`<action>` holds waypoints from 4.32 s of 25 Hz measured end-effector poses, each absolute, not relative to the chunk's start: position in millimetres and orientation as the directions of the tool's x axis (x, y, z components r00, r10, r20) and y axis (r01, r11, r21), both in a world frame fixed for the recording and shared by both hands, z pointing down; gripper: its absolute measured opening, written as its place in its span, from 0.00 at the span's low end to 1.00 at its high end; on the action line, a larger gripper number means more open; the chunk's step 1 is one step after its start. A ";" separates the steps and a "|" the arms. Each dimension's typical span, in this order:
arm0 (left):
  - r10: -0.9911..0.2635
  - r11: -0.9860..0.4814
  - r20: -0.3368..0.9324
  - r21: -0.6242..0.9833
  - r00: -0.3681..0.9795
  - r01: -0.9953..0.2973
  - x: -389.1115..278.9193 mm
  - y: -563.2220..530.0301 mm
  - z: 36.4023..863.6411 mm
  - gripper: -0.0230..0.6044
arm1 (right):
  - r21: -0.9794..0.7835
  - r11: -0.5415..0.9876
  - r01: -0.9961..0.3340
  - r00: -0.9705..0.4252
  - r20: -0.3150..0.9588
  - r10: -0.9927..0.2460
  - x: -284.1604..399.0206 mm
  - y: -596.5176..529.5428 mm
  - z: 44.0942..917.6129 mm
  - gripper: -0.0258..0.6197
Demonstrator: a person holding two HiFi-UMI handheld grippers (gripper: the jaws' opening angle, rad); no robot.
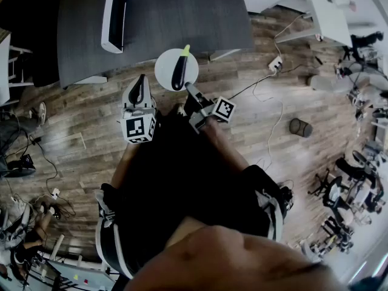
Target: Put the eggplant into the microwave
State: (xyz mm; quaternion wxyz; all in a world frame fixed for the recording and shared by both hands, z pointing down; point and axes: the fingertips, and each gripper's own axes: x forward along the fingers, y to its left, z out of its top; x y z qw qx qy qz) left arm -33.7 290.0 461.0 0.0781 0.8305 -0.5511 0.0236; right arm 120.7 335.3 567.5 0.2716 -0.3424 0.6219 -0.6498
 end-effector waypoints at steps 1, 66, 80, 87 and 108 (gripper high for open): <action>-0.911 -0.381 0.126 0.103 0.392 -0.919 -33.6 289.9 461.8 0.10 | -0.994 -0.082 -0.073 -0.618 0.109 -0.779 121.2 335.2 568.1 0.10; -0.909 -0.387 0.103 0.154 0.405 -0.909 -130.7 211.5 458.8 0.10 | -0.998 -0.065 -0.026 -0.589 0.068 -0.805 31.0 233.4 569.4 0.10; -0.938 -0.309 0.123 0.134 0.325 -0.942 -62.5 91.8 459.4 0.10 | -0.997 -0.046 -0.059 -0.667 0.073 -0.741 99.0 101.7 581.1 0.10; -0.955 -0.257 0.121 0.130 0.272 -0.958 -41.1 72.3 454.9 0.10 | -0.996 -0.038 -0.077 -0.712 0.082 -0.697 118.2 75.6 586.7 0.10; -0.967 -0.230 0.091 0.106 0.239 -0.968 -38.4 8.2 440.2 0.10 | -0.996 -0.041 -0.078 -0.734 0.085 -0.674 122.0 14.3 601.1 0.10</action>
